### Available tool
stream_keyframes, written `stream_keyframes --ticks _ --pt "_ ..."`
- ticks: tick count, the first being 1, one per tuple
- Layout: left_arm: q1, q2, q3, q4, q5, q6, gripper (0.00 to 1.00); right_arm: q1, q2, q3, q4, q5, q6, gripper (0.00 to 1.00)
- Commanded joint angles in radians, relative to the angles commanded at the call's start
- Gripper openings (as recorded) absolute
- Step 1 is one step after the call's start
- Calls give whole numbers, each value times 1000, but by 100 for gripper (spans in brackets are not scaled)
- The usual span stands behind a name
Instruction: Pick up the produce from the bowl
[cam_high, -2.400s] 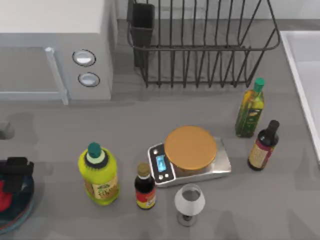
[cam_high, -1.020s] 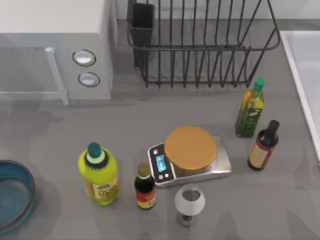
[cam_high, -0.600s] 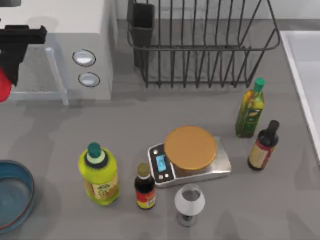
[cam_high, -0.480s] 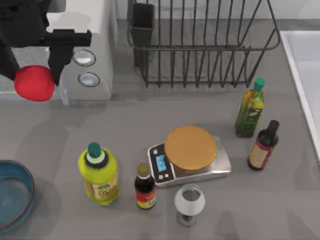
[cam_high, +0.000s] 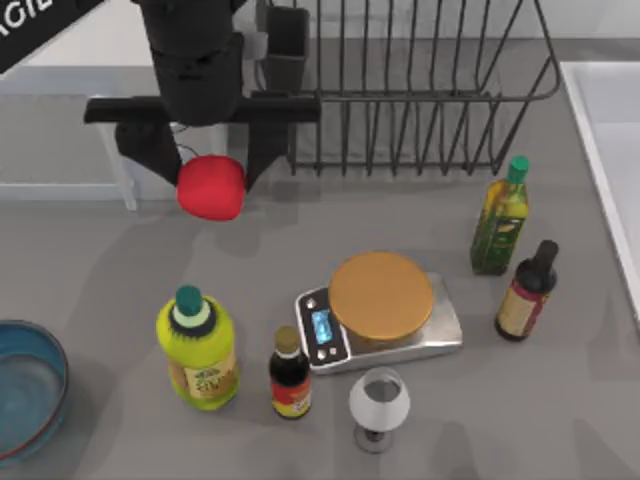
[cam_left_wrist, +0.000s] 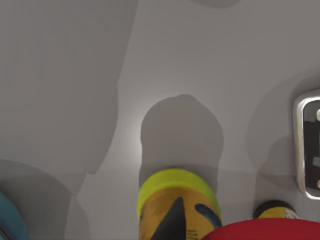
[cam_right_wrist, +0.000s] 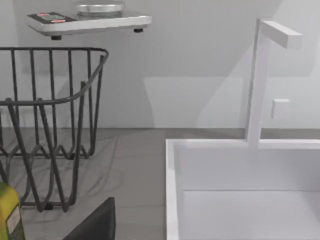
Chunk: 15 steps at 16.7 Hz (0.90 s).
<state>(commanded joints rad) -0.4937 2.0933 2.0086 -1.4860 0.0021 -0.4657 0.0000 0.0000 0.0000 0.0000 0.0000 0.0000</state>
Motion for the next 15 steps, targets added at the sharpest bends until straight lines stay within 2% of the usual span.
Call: stream_keyframes --ticks 5,12,15 --pt "4 0 -44 38 1 3 0 0 0 0 0 0 0 100" --pt "4 20 -341 368 0 4 0 0 0 0 0 0 0 100" --pt "3 27 -397 424 0 4 0 0 0 0 0 0 0 100"
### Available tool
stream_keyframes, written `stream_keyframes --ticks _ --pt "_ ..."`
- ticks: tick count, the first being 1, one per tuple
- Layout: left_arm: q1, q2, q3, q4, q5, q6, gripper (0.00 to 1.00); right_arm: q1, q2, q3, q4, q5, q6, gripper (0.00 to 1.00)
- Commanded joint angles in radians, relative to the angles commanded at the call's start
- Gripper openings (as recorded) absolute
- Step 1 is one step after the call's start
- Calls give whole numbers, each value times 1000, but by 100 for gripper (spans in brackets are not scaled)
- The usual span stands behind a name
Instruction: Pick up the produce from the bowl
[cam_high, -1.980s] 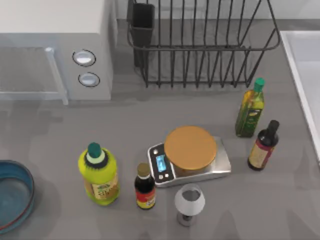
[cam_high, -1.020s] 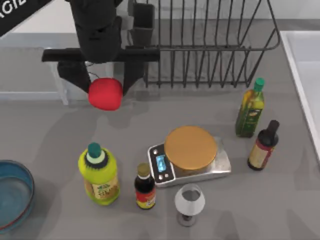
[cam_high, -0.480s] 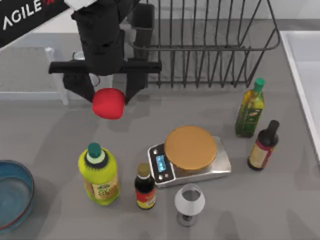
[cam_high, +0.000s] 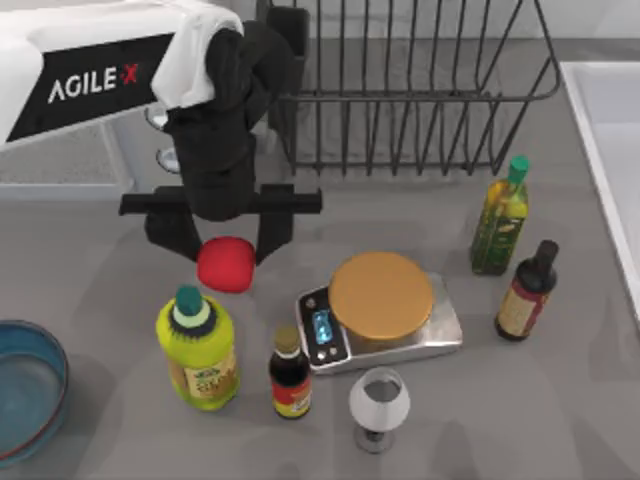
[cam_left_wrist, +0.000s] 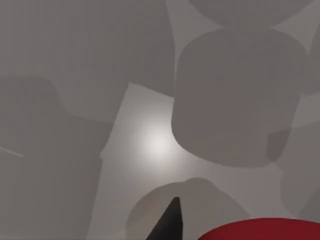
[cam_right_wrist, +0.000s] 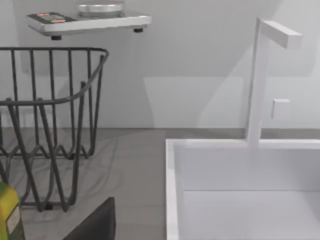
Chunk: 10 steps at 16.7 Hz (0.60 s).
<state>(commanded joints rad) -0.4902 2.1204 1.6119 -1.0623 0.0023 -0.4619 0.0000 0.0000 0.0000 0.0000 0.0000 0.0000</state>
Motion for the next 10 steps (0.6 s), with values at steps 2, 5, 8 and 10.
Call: stream_keyframes --ticks 2,5,8,10 --pt "0 0 0 0 0 0 0 0 0 0 0 0 0 100" --pt "0 0 0 0 0 0 15 0 0 0 0 0 0 100" --pt "0 0 0 0 0 0 38 0 0 0 0 0 0 100" --pt "0 0 0 0 0 0 53 0 0 0 0 0 0 100"
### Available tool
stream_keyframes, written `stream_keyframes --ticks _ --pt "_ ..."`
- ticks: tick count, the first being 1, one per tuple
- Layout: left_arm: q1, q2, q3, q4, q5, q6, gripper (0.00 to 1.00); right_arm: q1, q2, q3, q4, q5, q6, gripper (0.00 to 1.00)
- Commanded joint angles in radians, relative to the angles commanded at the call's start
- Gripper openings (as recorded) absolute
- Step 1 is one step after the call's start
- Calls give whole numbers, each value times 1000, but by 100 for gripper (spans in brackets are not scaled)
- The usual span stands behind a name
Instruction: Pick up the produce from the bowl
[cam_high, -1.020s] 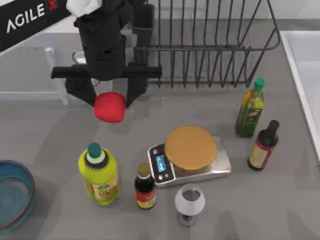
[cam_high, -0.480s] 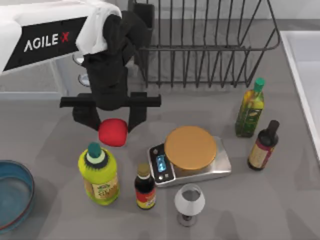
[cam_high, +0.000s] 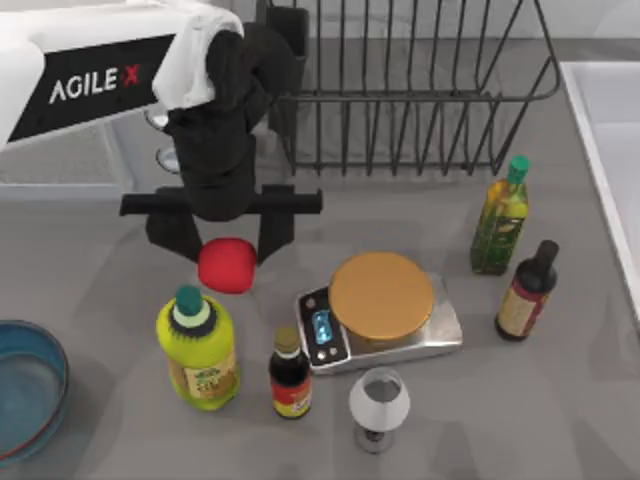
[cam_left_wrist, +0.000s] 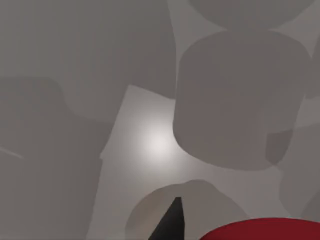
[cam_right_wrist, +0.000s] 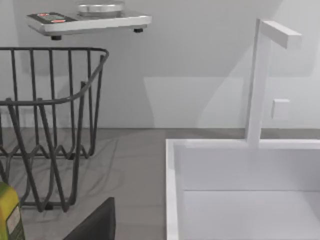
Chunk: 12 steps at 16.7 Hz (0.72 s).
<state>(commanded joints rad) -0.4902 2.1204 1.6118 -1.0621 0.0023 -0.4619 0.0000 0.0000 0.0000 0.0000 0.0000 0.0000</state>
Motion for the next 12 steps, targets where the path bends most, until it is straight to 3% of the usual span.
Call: stream_keyframes --ticks 6,12 --pt "0 0 0 0 0 0 98 0 0 0 0 0 0 100" --pt "0 0 0 0 0 0 100 0 0 0 0 0 0 100"
